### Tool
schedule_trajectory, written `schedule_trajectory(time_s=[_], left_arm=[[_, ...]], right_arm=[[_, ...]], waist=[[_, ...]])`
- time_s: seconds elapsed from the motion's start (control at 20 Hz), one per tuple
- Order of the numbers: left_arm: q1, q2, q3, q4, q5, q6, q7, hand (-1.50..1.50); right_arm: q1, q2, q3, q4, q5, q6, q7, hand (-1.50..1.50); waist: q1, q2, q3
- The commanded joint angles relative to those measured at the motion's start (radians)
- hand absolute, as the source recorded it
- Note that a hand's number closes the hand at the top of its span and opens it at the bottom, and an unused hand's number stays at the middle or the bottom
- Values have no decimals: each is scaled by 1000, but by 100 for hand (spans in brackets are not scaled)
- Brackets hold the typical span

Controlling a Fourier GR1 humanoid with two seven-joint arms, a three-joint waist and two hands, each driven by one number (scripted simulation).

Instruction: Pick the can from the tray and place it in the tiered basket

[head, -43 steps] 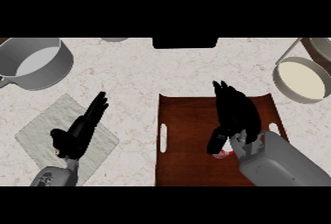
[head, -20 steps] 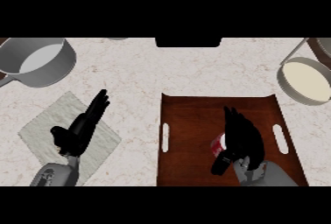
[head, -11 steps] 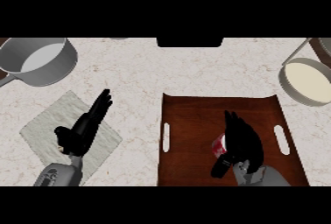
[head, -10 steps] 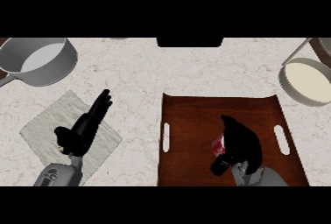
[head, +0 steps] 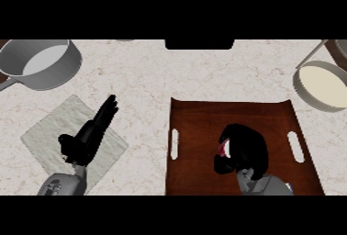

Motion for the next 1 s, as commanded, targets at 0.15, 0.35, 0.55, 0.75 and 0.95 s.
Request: schedule_trajectory(time_s=[0.15, 0.35, 0.55, 0.75, 0.95], left_arm=[[-25, -54, -9, -46, -44, 39, 64, 0], [56, -12, 40, -13, -14, 35, -7, 0], [64, 7, 64, -31, -1, 32, -7, 0], [73, 2, 57, -46, 1, 29, -7, 0], [90, 16, 61, -30, 7, 4, -24, 0]], right_arm=[[19, 80, 11, 10, 128, -14, 58, 150], [215, -329, -357, -49, -59, -29, -194, 150], [280, -499, -589, 49, -151, -54, -338, 150], [307, -572, -845, 110, -340, -133, -556, 150], [268, -589, -1043, 116, -575, -108, -738, 150]], waist=[[-1, 0, 0], [-92, -5, 4], [-121, -6, 9], [-107, -14, 8], [-94, -19, 4]])
